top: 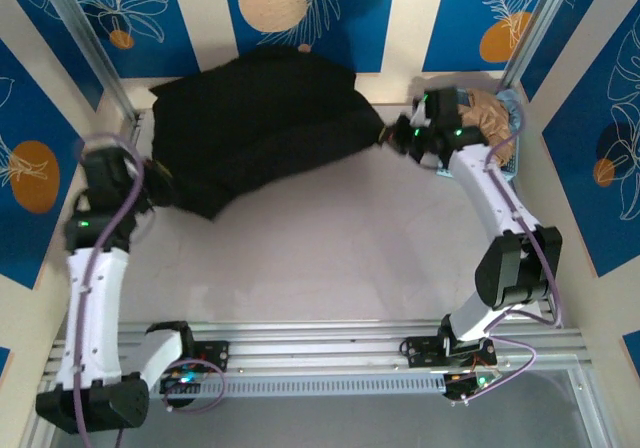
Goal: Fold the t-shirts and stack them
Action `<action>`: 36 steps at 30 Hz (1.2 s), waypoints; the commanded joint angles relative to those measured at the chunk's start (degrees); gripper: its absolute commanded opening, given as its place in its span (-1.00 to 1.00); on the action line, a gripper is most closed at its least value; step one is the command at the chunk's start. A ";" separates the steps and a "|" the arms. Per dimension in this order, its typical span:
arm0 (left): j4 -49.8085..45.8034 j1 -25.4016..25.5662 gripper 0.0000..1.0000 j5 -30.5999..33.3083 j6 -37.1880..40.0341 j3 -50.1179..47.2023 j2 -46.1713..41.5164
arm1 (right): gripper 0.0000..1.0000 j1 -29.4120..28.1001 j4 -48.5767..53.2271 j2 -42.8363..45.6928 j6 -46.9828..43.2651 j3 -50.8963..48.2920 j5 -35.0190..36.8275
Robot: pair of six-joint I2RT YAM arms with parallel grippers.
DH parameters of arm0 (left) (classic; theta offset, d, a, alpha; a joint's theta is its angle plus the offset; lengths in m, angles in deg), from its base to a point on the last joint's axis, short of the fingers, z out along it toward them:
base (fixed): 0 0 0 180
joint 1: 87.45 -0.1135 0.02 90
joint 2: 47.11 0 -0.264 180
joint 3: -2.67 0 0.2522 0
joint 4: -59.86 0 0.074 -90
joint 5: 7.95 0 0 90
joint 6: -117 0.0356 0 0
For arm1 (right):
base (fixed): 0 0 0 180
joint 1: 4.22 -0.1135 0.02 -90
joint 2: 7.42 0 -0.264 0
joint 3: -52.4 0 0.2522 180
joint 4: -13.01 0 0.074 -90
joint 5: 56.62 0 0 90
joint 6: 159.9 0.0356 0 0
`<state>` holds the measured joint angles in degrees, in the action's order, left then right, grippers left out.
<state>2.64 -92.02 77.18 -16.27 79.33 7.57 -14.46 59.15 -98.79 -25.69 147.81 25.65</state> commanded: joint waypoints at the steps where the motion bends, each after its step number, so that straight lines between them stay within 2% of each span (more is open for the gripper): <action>1: -6.28 0.88 -1.00 -6.08 -5.91 -16.07 -5.59 | -1.00 -1.89 2.16 2.09 3.73 -9.40 3.18; 4: -2.81 2.14 -1.00 -12.48 -10.55 -29.77 -5.48 | -1.00 -3.31 7.25 -3.01 2.94 -11.86 5.67; 7: -1.18 3.07 -1.00 -14.38 -13.14 -35.51 -6.33 | -1.00 -3.67 11.94 -7.52 1.99 -11.87 7.47; 15: -6.63 4.45 -1.00 -15.88 -17.27 -36.13 -9.56 | -1.00 -4.18 19.11 -3.03 3.11 -17.77 15.63; 21: -2.20 6.51 -1.00 -16.85 -22.09 -38.52 -9.13 | -1.00 -2.58 23.91 4.52 6.31 -24.78 22.68; 27: 5.60 14.53 -1.00 -13.91 -26.68 -38.47 -2.40 | -1.00 3.27 25.90 9.90 8.26 -31.87 23.83; 31: 7.68 19.66 -1.00 -10.96 -28.28 -36.28 3.70 | -1.00 4.31 24.41 9.38 7.91 -34.30 19.42; 36: -6.69 21.84 -1.00 -1.38 -29.19 -30.38 2.49 | -1.00 4.44 24.98 8.78 7.32 -33.40 20.34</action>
<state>4.78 -71.17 68.24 -42.63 45.41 12.00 -10.20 82.39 -89.83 -19.05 113.89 46.28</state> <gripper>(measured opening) 0.046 0.065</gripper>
